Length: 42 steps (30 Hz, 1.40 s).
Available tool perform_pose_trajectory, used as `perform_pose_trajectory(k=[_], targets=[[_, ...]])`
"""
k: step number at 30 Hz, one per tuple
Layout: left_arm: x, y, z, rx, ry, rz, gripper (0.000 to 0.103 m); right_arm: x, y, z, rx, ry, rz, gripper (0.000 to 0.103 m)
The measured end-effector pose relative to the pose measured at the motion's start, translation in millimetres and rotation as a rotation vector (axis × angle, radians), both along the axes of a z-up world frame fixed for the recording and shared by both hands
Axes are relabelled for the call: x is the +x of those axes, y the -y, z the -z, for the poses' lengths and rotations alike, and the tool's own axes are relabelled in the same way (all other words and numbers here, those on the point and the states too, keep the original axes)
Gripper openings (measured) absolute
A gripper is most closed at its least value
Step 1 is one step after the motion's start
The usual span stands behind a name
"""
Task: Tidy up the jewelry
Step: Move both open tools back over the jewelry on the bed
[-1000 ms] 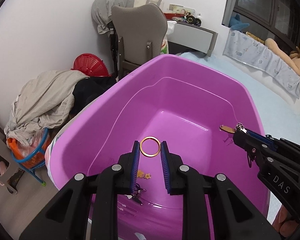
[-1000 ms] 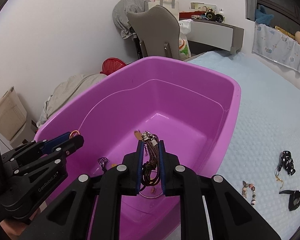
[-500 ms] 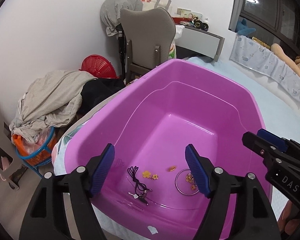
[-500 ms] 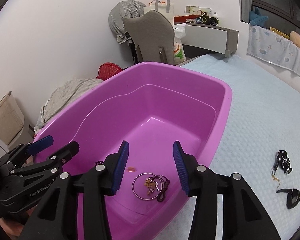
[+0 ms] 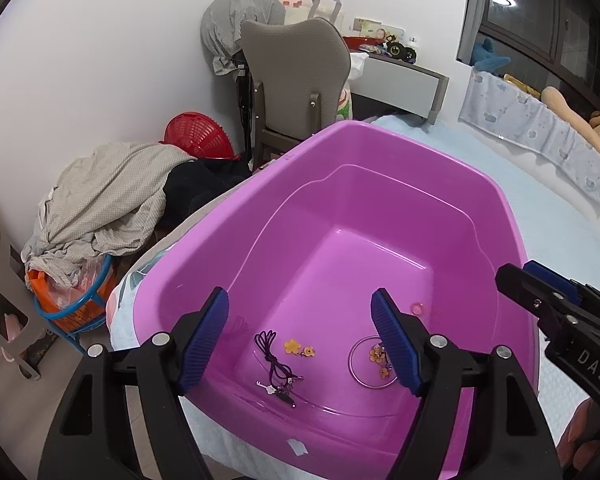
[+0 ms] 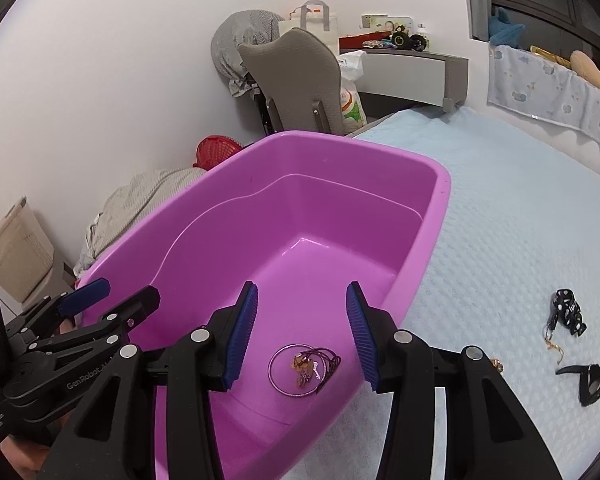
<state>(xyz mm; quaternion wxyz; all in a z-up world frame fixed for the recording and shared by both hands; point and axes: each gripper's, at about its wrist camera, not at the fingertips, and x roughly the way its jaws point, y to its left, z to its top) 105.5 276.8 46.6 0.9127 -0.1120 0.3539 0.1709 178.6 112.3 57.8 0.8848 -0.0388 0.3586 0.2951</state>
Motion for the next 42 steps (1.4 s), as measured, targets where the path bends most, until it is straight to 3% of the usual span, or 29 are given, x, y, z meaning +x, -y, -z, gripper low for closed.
perform_pose_trajectory(k=[20, 42], targets=[[-22, 32, -18, 0.043, 0.027, 0.053, 0.073, -32, 48, -14, 0.086, 0.024, 0.055, 0.045], [-54, 118, -31, 0.066, 0.069, 0.213, 0.076, -115, 166, -13, 0.11, 0.132, 0.223, 0.055]])
